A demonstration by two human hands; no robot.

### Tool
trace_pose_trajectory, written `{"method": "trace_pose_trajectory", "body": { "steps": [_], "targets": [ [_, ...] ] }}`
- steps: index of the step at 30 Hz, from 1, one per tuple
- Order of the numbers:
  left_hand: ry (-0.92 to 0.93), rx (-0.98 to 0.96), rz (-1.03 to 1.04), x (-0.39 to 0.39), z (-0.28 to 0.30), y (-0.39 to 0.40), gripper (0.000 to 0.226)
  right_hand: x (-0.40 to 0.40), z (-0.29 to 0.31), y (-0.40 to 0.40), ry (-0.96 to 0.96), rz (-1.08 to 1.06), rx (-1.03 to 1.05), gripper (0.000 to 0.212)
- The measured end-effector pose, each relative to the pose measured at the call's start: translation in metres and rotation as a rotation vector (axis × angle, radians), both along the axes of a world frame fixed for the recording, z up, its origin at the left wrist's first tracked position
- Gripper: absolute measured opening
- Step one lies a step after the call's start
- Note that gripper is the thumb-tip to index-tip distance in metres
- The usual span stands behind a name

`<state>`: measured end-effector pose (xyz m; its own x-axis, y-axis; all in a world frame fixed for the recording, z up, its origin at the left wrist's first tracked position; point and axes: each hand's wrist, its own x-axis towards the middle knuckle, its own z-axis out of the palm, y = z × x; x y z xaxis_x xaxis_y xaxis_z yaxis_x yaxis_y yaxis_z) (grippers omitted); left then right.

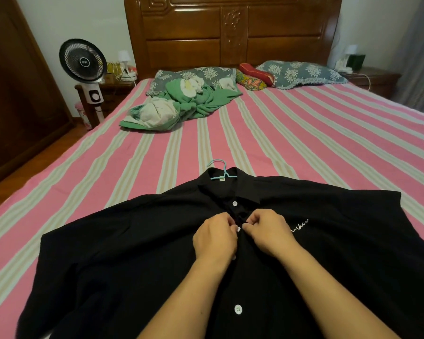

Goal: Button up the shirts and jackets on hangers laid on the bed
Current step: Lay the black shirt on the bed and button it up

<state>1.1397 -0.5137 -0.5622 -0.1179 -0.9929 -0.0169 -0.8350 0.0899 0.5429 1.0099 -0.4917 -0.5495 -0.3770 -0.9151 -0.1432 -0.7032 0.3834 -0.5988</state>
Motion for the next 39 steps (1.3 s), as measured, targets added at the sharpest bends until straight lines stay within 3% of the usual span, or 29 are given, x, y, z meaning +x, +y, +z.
{"method": "trace_pose_trajectory", "body": {
  "steps": [2, 7, 10, 21, 27, 39],
  "targets": [
    [-0.027, -0.01, -0.035, 0.0, 0.002, 0.001, 0.014, -0.003, 0.002, 0.0, -0.11, -0.01, -0.014, 0.014],
    [-0.102, -0.149, -0.152, 0.001, 0.004, 0.006, 0.011, -0.016, 0.013, 0.008, -0.981, -0.13, 0.025, 0.009],
    [-0.004, -0.114, -0.117, 0.002, 0.008, 0.007, 0.007, -0.024, 0.013, 0.009, -1.198, -0.183, 0.047, 0.013],
    [0.852, 0.385, 0.118, 0.002, 0.011, 0.005, 0.015, -0.032, 0.004, 0.005, -1.248, -0.088, 0.084, 0.031],
    [0.987, 0.501, 0.146, 0.002, 0.015, 0.001, 0.013, -0.031, 0.008, 0.005, -1.224, -0.026, 0.11, 0.03],
    [0.992, 0.477, 0.197, 0.0, 0.011, -0.003, 0.011, -0.01, 0.005, 0.01, -0.731, 0.014, -0.049, 0.017]
  ]
}}
